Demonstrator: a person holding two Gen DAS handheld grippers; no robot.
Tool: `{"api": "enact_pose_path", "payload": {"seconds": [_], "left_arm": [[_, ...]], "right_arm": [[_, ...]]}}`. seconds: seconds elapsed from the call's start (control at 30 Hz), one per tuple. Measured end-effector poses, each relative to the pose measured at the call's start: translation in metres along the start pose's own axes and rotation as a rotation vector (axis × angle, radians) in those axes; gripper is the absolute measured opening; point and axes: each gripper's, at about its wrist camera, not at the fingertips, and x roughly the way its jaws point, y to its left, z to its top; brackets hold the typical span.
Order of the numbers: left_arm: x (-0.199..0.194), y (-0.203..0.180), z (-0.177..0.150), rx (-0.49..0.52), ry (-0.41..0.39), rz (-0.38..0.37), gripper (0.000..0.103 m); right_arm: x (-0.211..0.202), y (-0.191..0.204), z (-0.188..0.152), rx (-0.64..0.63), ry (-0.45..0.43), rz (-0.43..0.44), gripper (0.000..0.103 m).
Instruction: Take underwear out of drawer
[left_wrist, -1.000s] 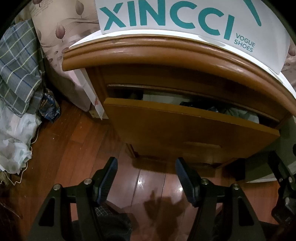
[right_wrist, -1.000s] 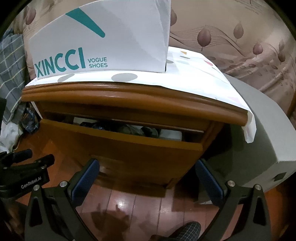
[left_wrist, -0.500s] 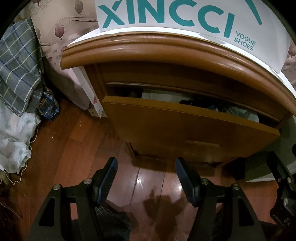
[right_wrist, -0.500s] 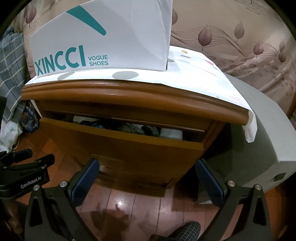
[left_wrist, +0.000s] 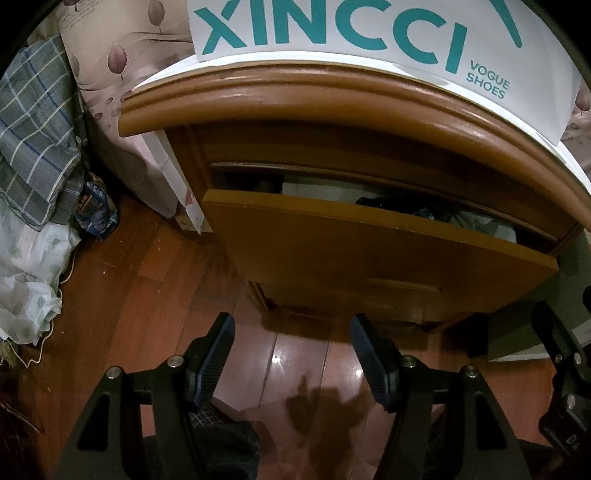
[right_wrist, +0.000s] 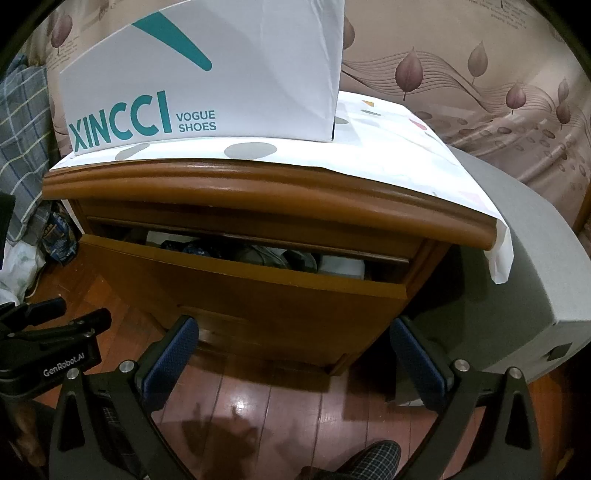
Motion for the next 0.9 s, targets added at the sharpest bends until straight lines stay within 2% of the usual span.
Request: {"api": "enact_pose_path", "payload": {"seconds": [0.9], "left_arm": [[0.0016, -0.0022, 0.0009, 0.006, -0.001, -0.001, 0.067]], "right_arm": [[0.0007, -0.0016, -0.0001, 0.014, -0.001, -0.003, 0.102]]}}
